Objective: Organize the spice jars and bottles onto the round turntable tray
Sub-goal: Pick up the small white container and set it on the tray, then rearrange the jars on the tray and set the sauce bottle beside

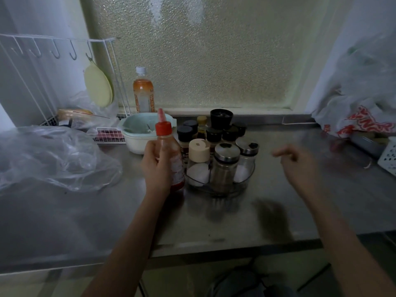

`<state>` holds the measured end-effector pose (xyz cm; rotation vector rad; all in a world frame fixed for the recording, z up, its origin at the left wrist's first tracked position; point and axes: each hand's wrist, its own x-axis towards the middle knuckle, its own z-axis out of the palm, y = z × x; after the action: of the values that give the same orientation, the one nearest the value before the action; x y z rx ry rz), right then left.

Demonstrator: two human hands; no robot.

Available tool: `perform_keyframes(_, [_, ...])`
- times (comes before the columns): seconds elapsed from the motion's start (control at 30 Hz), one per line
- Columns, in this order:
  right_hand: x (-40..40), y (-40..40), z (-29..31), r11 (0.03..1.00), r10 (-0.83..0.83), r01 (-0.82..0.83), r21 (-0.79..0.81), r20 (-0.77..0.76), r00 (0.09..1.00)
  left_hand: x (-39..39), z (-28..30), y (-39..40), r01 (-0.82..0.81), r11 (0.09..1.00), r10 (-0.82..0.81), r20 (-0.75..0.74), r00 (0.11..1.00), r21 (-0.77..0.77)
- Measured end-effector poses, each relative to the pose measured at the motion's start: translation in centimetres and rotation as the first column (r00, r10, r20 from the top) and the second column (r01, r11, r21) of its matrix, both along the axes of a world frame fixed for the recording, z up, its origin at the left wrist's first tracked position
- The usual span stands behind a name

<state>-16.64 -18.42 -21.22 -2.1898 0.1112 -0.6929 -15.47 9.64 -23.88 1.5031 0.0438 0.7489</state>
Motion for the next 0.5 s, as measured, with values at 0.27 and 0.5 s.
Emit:
perform_keyframes(0.27, [0.7,0.5,-3.5,0.814,0.293,-0.318,-0.486,-0.129,0.947,0.0,-0.5,0.1,0.032,0.999,-0.032,-0.041,0.999,0.006])
perform_keyframes(0.5, [-3.5,6.2,-3.5,0.721,0.413,-0.415,-0.555,-0.136,0.900,0.0,-0.7,0.1,-0.017,1.000,0.017,0.007,1.000,0.024])
